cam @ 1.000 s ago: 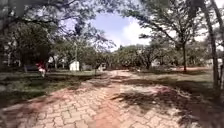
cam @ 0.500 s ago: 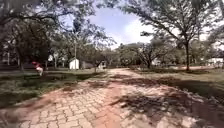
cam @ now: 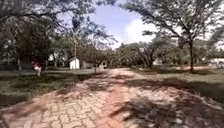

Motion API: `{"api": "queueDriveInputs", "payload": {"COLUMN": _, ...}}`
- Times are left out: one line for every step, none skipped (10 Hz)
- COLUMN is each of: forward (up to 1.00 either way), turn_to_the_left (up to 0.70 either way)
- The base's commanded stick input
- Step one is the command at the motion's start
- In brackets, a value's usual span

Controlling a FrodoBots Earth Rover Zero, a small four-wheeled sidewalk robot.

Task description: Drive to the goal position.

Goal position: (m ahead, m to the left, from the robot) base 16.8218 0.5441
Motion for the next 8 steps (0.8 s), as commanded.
{"api": "queueDriveInputs", "payload": {"forward": 0.70, "turn_to_the_left": 0.00}}
{"api": "queueDriveInputs", "payload": {"forward": 0.70, "turn_to_the_left": 0.00}}
{"api": "queueDriveInputs", "payload": {"forward": 0.70, "turn_to_the_left": 0.00}}
{"api": "queueDriveInputs", "payload": {"forward": 0.70, "turn_to_the_left": 0.00}}
{"api": "queueDriveInputs", "payload": {"forward": 0.70, "turn_to_the_left": 0.00}}
{"api": "queueDriveInputs", "payload": {"forward": 0.70, "turn_to_the_left": -0.35}}
{"api": "queueDriveInputs", "payload": {"forward": 0.70, "turn_to_the_left": -0.35}}
{"api": "queueDriveInputs", "payload": {"forward": 0.70, "turn_to_the_left": 0.00}}
